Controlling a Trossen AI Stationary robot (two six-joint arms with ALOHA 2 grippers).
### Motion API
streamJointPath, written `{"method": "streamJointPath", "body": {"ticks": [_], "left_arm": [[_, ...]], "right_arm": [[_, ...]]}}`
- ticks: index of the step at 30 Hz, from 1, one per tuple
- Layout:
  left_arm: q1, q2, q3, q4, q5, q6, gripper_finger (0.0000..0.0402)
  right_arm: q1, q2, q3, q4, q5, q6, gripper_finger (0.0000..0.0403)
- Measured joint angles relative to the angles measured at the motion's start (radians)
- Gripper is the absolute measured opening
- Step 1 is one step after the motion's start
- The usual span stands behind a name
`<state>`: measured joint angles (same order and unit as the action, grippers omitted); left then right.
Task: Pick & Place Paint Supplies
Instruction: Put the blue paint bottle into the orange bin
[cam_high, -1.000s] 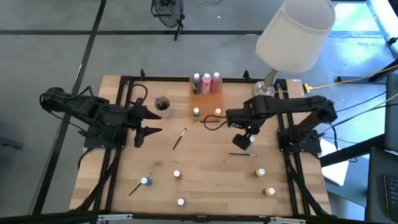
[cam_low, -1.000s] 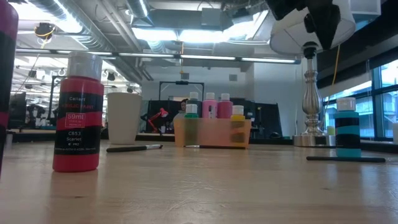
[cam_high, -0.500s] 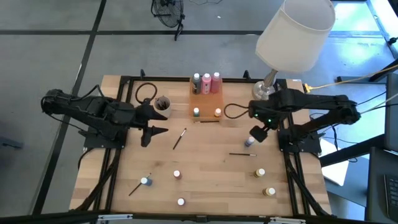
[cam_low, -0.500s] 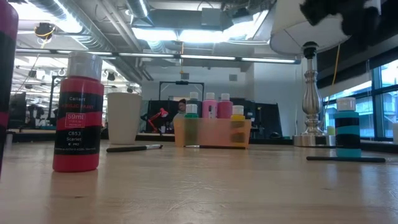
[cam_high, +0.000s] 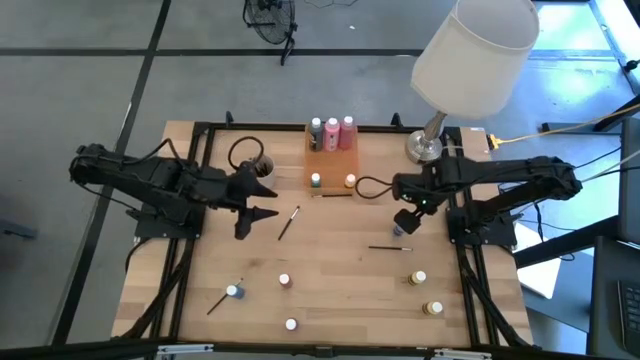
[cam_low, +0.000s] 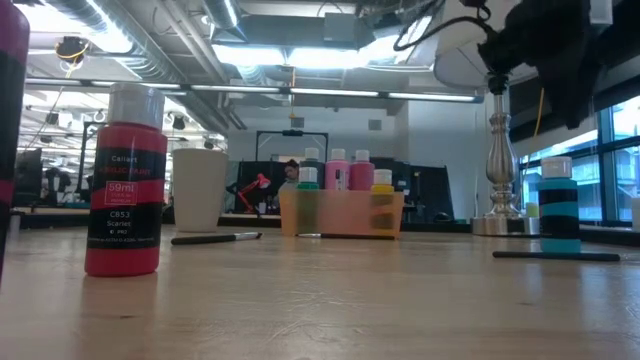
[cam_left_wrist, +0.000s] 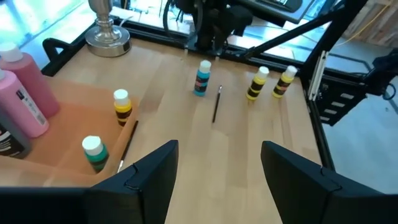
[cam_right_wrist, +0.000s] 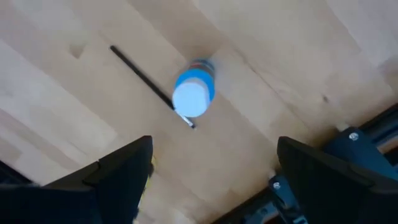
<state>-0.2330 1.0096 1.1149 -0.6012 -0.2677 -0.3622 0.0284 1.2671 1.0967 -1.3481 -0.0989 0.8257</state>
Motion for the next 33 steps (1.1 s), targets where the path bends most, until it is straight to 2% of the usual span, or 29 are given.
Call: {"method": "streamJointPath", "body": {"ticks": [11, 22, 33], "left_arm": [[0.001, 0.0, 0.0, -0.003, 0.038, -0.009, 0.0226], [0.001, 0.0, 0.0, -0.005, 0.037, -0.009, 0.0226], [0.001, 0.0, 0.0, -0.004, 0.035, -0.021, 0.0226]], "right_arm": [[0.0, 0.0, -0.113, 0.184, -0.005, 0.027, 0.0348], [0.022, 0.074, -0.116, 0.174, -0.007, 0.03, 0.0347], [0.032, 0.151, -0.115, 0.187, -0.008, 0.0, 0.033]]}}
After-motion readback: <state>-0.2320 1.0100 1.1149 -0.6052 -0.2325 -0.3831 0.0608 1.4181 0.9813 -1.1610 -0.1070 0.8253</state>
